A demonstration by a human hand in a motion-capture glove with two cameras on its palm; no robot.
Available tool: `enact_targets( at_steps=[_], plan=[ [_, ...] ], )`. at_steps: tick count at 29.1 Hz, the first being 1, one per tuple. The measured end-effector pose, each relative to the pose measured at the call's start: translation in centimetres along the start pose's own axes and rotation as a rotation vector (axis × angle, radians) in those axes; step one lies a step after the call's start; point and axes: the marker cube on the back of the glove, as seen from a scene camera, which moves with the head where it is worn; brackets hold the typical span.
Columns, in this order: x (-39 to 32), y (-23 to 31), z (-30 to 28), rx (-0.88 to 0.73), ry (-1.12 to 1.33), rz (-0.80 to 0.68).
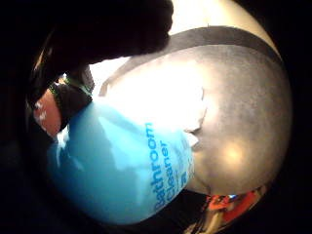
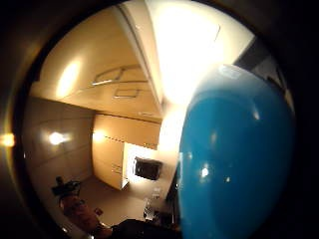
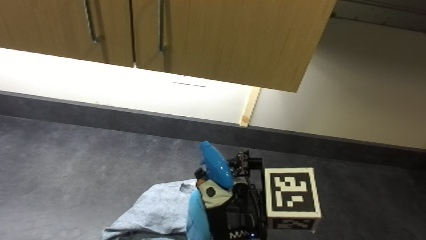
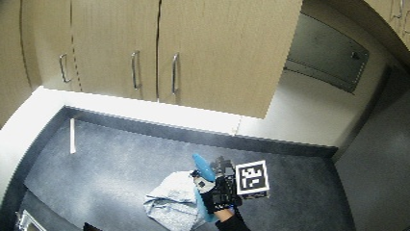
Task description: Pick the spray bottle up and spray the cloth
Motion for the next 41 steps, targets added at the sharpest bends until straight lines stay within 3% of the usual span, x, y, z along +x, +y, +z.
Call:
enact_targets(
  at_steps=[5, 23, 41],
  plan=[
    [-0.1, 0.4, -0.5, 0.075, -0.083, 0.015],
    [-0.8, -2.3, -1.4, 0.141, -0.016, -0.014],
    [-4.6, -7.4, 6.5, 0.119, -0.108, -0.067]
  ],
)
